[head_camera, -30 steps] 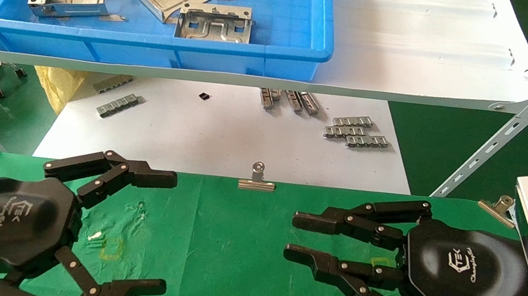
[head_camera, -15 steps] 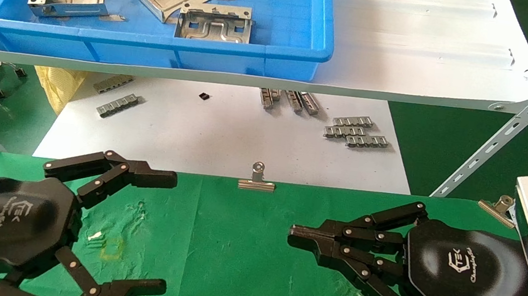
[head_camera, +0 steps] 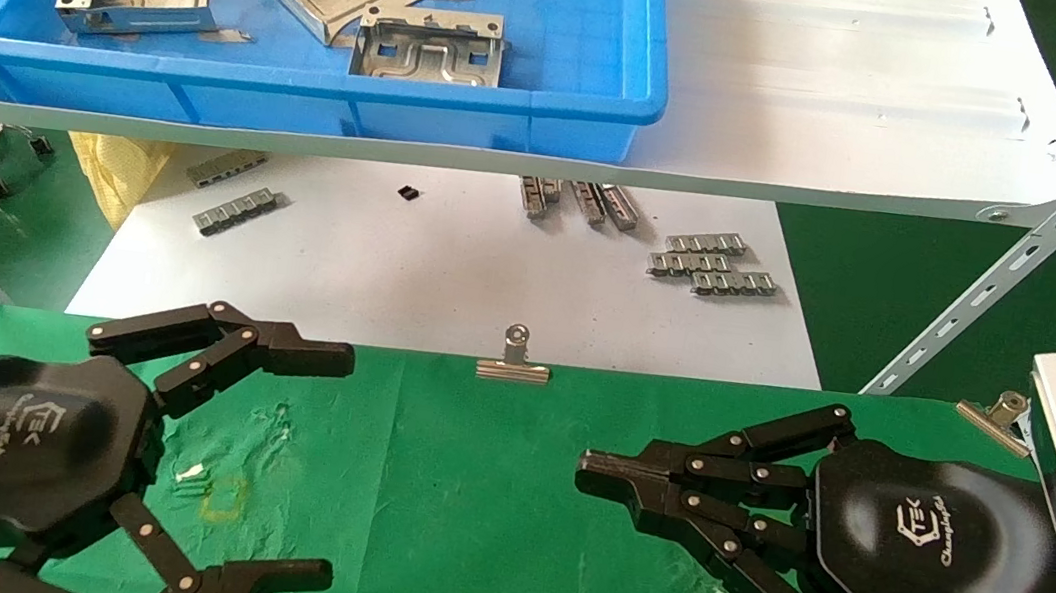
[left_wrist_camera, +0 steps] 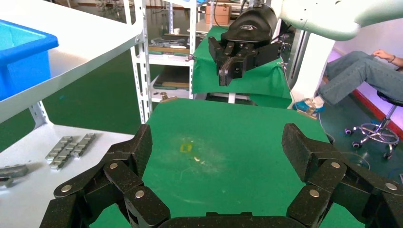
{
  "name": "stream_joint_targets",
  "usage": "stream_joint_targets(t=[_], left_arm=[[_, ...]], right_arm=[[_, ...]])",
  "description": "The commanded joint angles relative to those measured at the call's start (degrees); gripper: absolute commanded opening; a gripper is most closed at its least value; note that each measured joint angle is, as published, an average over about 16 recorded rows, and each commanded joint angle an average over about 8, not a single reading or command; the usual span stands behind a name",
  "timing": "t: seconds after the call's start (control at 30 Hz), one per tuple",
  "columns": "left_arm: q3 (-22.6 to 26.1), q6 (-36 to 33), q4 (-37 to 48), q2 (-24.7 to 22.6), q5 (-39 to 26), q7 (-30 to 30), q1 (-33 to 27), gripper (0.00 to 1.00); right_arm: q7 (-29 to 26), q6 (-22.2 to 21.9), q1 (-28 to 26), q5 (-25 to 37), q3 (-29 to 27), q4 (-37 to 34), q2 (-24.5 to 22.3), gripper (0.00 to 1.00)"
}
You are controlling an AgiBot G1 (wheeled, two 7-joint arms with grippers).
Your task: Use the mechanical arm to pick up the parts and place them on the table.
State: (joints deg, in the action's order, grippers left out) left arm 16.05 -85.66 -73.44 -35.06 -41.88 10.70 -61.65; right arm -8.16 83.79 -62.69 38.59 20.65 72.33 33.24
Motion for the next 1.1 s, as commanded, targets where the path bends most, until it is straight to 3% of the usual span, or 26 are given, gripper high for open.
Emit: stream_joint_targets(t=[0.03,0.73,0.77,1.0,1.03,1.1], left_arm=[[0.0,0.0,0.0,0.0,0.0,0.0,0.0,1.0],[-0.1,0.1,-0.1,0.0,-0.1,-0.1,-0.3,1.0],[-0.1,0.2,-0.1,-0.1,-0.3,-0.1,-0.7,1.0],[-0.1,2.0,1.5,-1.6,-3.4,0.1,-9.3,1.0],[0.1,2.4,2.3,-2.2,-4.4,0.2,-11.4,1.0],[1.0,3.0,5.0,-3.9,-7.0,0.4,-16.5,1.0]], right_arm=[[0.0,0.0,0.0,0.0,0.0,0.0,0.0,0.0],[0.0,0.0,0.0,0.0,0.0,0.0,0.0,0.0],[0.0,0.0,0.0,0.0,0.0,0.0,0.0,0.05],[0.0,0.0,0.0,0.0,0.0,0.0,0.0,0.92],[0.0,0.0,0.0,0.0,0.0,0.0,0.0,1.0],[0.0,0.0,0.0,0.0,0.0,0.0,0.0,1.0]])
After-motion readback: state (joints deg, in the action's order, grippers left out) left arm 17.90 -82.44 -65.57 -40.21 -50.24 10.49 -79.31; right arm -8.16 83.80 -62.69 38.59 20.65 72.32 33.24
